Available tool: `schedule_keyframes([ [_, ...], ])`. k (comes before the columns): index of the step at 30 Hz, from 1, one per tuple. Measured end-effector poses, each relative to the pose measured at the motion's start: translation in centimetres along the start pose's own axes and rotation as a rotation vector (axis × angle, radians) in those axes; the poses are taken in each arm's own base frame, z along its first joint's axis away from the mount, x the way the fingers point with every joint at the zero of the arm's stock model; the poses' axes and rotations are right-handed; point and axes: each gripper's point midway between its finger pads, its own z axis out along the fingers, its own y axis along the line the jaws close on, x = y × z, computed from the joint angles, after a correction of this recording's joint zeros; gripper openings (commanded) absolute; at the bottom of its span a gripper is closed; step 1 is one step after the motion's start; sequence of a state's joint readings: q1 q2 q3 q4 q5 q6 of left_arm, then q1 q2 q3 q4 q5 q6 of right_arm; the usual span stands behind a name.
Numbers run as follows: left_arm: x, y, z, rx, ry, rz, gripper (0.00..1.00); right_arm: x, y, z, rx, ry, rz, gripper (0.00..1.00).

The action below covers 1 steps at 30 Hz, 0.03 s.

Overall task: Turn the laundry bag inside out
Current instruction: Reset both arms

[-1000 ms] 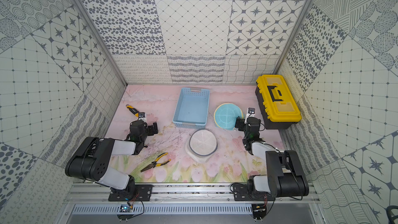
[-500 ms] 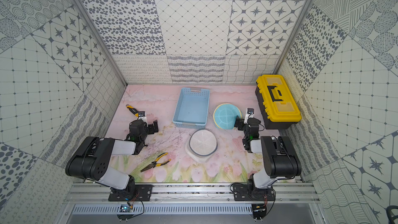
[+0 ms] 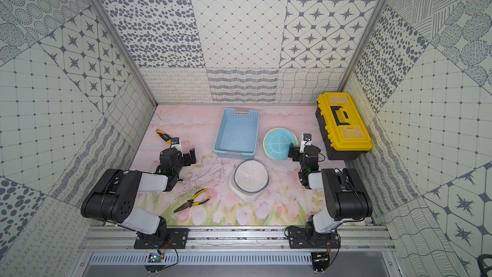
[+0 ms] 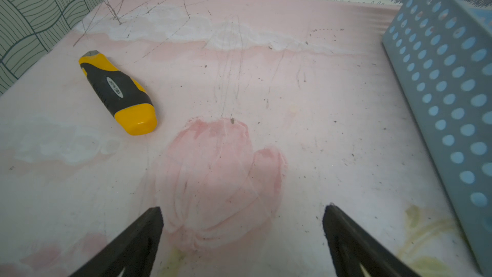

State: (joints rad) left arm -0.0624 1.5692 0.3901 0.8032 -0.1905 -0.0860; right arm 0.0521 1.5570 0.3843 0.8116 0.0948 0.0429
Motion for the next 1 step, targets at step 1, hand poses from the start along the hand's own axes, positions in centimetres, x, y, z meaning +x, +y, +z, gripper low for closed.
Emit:
schedule_keyframes([
  [1, 0.0, 0.0, 0.0, 0.0, 0.0, 0.0, 0.99, -0.01, 0.03, 0.0, 0.0, 0.0, -0.002, 0.97],
])
